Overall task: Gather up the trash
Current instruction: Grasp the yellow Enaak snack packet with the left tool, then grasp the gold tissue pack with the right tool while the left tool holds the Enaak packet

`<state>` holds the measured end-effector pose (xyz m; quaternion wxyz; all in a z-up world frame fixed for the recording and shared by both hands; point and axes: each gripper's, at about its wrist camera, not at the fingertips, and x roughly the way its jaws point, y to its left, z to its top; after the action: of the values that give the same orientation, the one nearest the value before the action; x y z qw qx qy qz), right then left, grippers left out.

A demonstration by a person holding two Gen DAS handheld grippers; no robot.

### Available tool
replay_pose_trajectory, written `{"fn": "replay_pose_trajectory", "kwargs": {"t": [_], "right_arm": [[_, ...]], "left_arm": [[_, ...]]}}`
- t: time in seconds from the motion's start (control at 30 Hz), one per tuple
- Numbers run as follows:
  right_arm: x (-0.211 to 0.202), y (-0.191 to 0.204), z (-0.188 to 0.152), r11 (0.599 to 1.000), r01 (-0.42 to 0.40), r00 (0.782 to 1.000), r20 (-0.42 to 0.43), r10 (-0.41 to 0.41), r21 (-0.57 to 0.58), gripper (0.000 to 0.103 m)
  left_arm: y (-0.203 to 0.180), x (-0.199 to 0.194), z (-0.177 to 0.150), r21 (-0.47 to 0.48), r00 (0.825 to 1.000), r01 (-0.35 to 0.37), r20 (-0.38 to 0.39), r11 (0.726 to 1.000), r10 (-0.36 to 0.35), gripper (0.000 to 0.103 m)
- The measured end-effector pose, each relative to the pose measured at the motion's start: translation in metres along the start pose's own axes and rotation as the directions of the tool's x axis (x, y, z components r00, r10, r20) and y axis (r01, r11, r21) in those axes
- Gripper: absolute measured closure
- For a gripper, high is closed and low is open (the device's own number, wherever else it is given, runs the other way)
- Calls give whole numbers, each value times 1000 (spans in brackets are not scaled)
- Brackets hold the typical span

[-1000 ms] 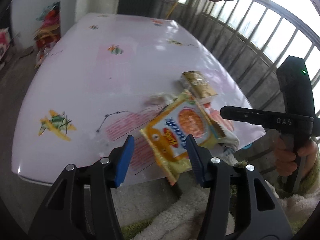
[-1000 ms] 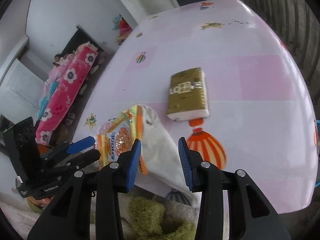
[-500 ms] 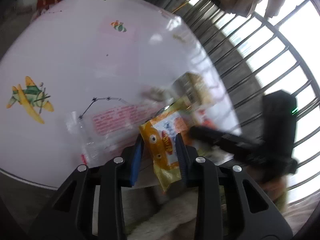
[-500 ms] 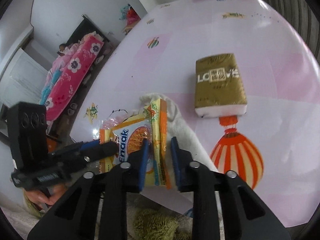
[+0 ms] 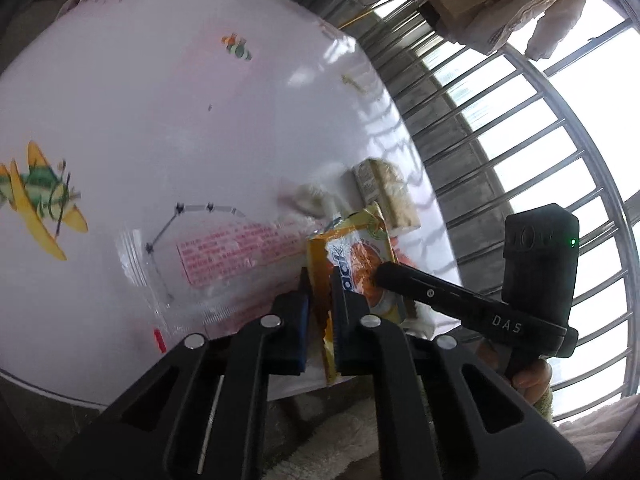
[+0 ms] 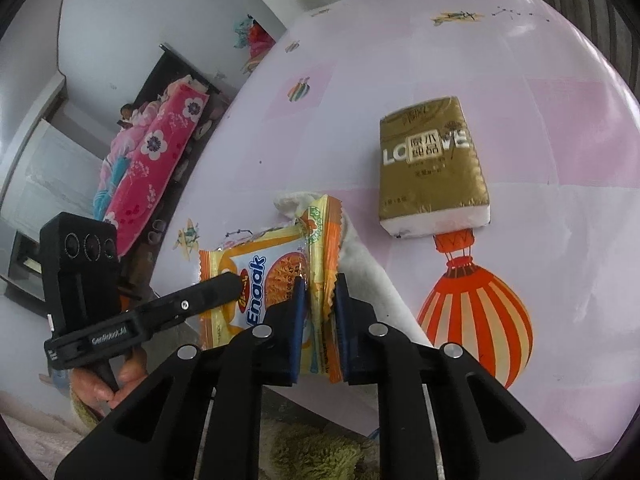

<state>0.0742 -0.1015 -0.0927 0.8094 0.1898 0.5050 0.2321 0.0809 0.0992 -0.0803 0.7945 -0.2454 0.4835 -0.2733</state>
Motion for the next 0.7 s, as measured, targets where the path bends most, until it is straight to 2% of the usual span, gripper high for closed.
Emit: {"fn": "replay_pose_trajectory", "kwargs": {"t": [0.07, 0.13, 0.17, 0.27, 0.37, 0.53, 0.7], "right_arm": [[-12, 0, 3, 1000, 26, 999, 37, -26, -10, 77], [-25, -2, 9, 997, 79, 993, 91, -78, -10, 53], [-30, -4, 12, 995, 101, 988, 115, -99, -7, 50], [-40, -10, 24, 983, 184, 970, 159, -182, 6, 44], [-33, -13, 35, 966, 257, 954, 159, -253, -7, 40], [-10, -14, 45, 949, 314, 944, 120, -309, -24, 29], [15, -17, 52, 939, 343, 937, 78, -340, -34, 27]], "left_arm": [[-3, -7, 2, 16, 1000, 2, 28, 1000, -3, 98], [-5, -13, 7, 32, 998, -10, 70, 999, 8, 98], [-5, -16, 10, 34, 996, -13, 88, 999, 10, 98], [-4, -21, 21, 19, 992, -31, 126, 999, 28, 98], [-8, -23, 29, 23, 984, -75, 161, 997, 70, 98], [-16, -25, 32, 46, 969, -162, 196, 986, 150, 98], [-16, -20, 32, 58, 964, -206, 182, 977, 193, 98]]}}
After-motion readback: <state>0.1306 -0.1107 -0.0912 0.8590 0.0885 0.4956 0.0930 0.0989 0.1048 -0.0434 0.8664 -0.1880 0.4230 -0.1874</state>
